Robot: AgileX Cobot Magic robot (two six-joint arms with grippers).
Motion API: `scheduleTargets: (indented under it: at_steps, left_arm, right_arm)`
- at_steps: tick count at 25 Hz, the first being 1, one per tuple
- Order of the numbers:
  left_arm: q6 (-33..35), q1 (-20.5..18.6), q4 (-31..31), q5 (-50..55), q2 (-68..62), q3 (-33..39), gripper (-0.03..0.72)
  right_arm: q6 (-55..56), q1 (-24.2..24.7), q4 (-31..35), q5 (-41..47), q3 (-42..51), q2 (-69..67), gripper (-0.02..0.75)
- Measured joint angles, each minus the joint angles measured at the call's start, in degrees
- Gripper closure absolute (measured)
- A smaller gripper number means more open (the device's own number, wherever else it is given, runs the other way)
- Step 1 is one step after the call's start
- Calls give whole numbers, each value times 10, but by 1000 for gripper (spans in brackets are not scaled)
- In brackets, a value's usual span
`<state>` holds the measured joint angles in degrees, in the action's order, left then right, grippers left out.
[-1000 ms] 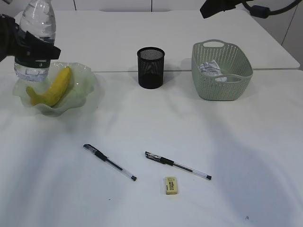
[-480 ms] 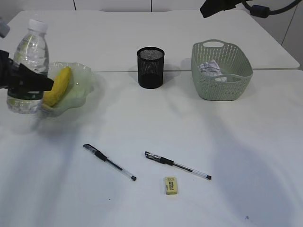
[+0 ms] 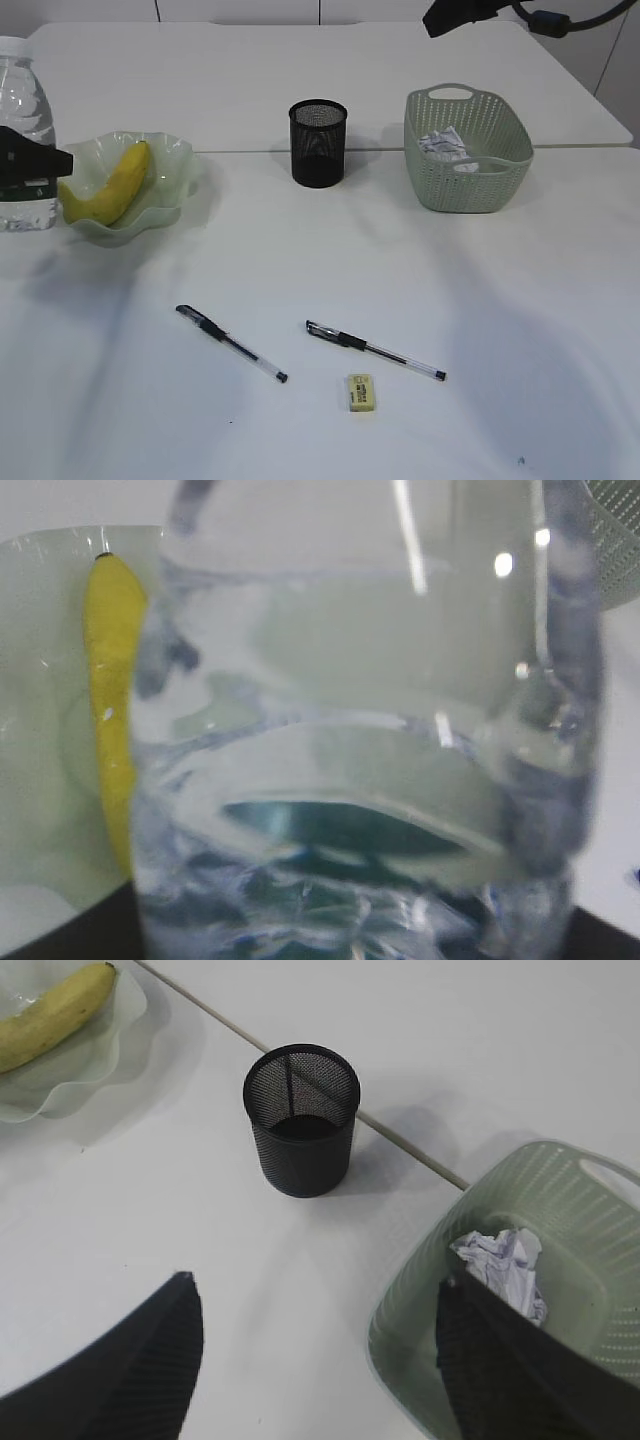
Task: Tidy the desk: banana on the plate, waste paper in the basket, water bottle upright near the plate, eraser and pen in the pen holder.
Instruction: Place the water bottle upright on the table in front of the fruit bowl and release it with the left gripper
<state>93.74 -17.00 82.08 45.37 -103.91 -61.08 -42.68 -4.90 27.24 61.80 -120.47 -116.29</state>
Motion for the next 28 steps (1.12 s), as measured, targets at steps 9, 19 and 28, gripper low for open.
scheduleTargets:
  at_steps: [9,19,28]
  left_arm:
    - [0,0,42,0,0,0,314]
    - [76,0,84,1,0,0,314]
    - [269,-17,174,65,1,37,314]
  right_arm:
    - [0,0,0,-1,0,0,200]
    - [0,0,2,-1,0,0,200]
    - [0,0,3,-1,0,0,200]
